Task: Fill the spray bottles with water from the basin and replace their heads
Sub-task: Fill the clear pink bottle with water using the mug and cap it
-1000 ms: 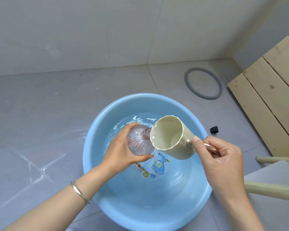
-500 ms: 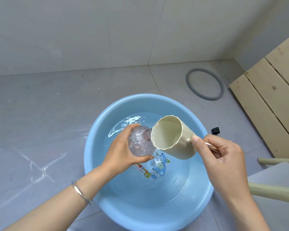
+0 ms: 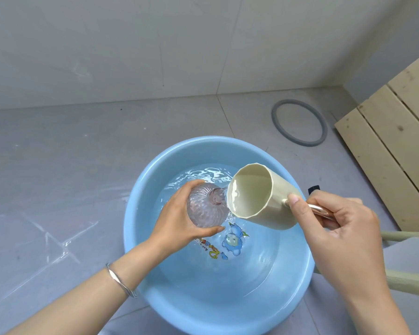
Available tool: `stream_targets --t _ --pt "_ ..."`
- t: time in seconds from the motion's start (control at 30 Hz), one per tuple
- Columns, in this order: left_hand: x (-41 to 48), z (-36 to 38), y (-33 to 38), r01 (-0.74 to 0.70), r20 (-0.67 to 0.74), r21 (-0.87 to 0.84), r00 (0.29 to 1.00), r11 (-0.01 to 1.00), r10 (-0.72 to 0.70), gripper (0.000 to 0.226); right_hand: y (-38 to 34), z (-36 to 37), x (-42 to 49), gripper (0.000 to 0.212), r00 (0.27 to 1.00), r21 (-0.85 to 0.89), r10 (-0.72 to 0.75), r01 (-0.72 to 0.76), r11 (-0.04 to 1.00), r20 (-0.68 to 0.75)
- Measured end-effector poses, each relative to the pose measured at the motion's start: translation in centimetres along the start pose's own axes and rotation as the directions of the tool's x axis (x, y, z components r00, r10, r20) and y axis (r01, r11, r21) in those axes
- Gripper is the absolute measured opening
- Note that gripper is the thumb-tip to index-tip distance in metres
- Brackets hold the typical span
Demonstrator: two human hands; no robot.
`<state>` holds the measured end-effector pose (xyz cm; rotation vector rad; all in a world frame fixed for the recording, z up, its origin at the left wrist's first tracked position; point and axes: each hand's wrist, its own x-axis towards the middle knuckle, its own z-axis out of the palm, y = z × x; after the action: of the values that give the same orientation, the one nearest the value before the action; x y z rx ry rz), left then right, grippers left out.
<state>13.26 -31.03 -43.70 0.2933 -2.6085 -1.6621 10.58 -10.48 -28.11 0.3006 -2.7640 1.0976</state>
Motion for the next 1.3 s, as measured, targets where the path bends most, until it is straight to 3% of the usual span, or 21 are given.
stream_targets --t 0.1,0.43,0.77,1.17,1.23,1.3 --pt "-0.1 -0.1 0.0 -0.004 -0.002 0.003 1.000 1.000 0.004 0.094 -0.4 -0.1 0.0 0.048 1.000 -0.031 0.000 0.000 1.000 -0.016" --pt "-0.1 -0.1 0.1 -0.011 0.001 0.006 1.000 1.000 0.011 0.095 -0.8 -0.5 0.1 0.048 0.999 -0.112 -0.011 0.006 0.994 -0.044" --pt "-0.2 0.0 0.0 -0.017 0.008 0.015 1.000 1.000 0.017 0.095 -1.5 -0.7 0.4 0.046 0.981 -0.241 -0.175 0.149 0.959 -0.089" --pt "-0.3 0.1 0.2 -0.003 0.008 0.023 1.000 1.000 0.002 0.097 -2.2 -0.6 0.3 0.045 0.960 -0.298 -0.270 0.235 0.925 -0.080" --pt "-0.3 0.1 0.3 -0.002 0.006 0.019 1.000 1.000 0.002 0.096 -2.2 -0.5 0.2 0.045 0.972 -0.274 -0.223 0.196 0.941 -0.071" --pt "-0.4 0.1 0.4 -0.007 0.001 0.006 1.000 1.000 0.007 0.095 -1.7 -0.3 0.4 0.047 0.994 -0.136 -0.084 0.075 0.988 -0.063"
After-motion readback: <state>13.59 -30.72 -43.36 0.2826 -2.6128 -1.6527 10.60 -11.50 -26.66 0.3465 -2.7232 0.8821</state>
